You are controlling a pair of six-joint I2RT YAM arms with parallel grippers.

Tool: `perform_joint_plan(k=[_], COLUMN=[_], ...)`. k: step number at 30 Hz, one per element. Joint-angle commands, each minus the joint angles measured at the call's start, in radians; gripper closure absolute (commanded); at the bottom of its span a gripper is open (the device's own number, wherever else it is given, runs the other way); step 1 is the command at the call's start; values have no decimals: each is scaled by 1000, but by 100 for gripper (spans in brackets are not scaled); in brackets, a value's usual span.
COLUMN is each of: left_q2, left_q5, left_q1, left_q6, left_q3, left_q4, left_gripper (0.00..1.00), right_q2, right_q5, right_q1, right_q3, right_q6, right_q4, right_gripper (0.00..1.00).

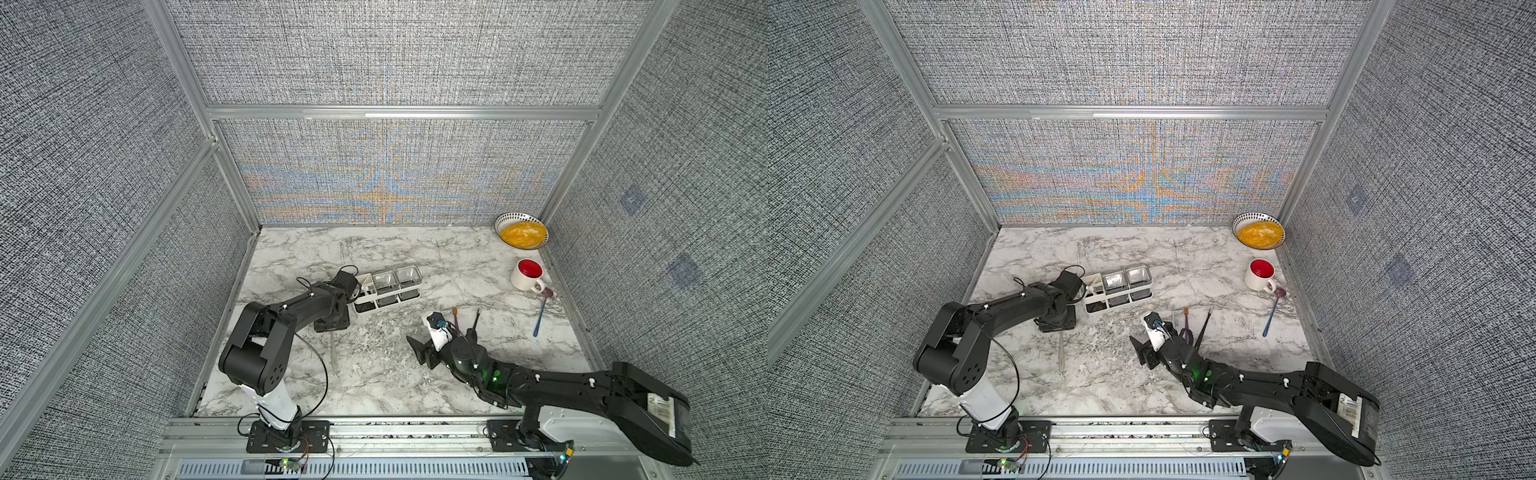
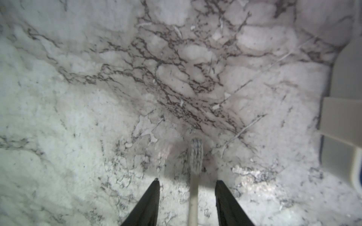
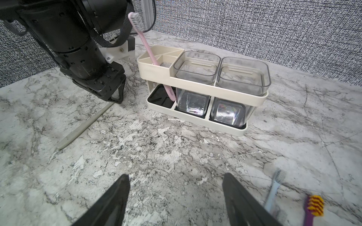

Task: Place the toothbrush into the toothbrush holder
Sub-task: Move the toothbrush to the center of the board, then pick up the toothbrush from the center of the board.

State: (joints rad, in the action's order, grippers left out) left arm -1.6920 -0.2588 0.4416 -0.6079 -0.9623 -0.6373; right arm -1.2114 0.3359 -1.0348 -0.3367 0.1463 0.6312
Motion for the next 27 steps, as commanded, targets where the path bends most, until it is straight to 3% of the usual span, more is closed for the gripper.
perform_joint_plan(k=[1,5,12,20,27], left_q2=[41,107,101,20,86], left_q5=[30,93,141,194,108], left_q1=[-2,-3,-24,-53,-54], left_q6=[-3,-8,-17,-23,8], left_q3=[33,92,145,185,158], left_q4=[-10,20,73,152,61], left_gripper=[45,42,47,80,95], right_q2=[4,6,12,40,31], right_q5=[8,6,5,14,16], right_q1=[-1,-1,-1,-1,-1], right_q3=[4,14,13,18,19], right_q6=[-1,4,6,6,1], right_q4=[1,9,8,-19,-9], right_gripper=[23,23,23,23,23])
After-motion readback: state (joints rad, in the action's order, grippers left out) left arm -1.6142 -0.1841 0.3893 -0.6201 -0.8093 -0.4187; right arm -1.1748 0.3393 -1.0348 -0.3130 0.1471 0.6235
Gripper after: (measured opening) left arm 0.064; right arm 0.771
